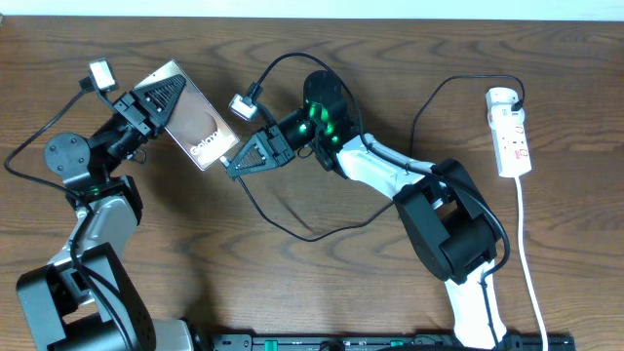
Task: Plug charger to phone and switch on socket
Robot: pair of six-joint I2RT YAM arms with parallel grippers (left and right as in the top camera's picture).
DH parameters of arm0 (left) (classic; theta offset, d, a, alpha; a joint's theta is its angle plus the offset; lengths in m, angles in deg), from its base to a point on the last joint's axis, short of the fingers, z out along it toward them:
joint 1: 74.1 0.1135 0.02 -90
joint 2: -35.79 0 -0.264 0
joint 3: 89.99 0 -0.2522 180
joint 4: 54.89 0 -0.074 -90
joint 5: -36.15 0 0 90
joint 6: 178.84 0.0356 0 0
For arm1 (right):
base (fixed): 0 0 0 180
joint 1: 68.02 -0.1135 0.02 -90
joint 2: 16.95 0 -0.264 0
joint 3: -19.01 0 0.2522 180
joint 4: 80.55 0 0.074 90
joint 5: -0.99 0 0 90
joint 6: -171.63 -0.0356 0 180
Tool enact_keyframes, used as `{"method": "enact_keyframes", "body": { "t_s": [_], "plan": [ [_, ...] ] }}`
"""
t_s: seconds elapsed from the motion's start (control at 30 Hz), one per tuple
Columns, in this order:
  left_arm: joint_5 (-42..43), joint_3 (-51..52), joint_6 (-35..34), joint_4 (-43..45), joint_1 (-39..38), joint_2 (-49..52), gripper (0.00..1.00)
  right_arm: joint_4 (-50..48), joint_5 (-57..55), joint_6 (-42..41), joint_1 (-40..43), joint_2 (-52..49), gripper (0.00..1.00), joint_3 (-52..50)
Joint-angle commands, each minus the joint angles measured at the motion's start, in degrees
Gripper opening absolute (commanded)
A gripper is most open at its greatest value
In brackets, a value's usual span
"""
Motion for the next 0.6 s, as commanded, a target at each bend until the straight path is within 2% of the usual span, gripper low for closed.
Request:
{"method": "enact_keyframes", "body": {
  "t_s": [0.0,0.57],
  "plan": [
    [5.5,-0.6,-0.4,0.5,-2.0,-0.7,0.07,-0.6,-9.5,-0.4,1.9,1.0,0.01,0.8],
    [4.4,-0.6,-0.6,0.5,-2.0,-0.7,0.07,-0.7,-13.1,-1.1,2.6,1.0,0.01,0.8]
  ]
}}
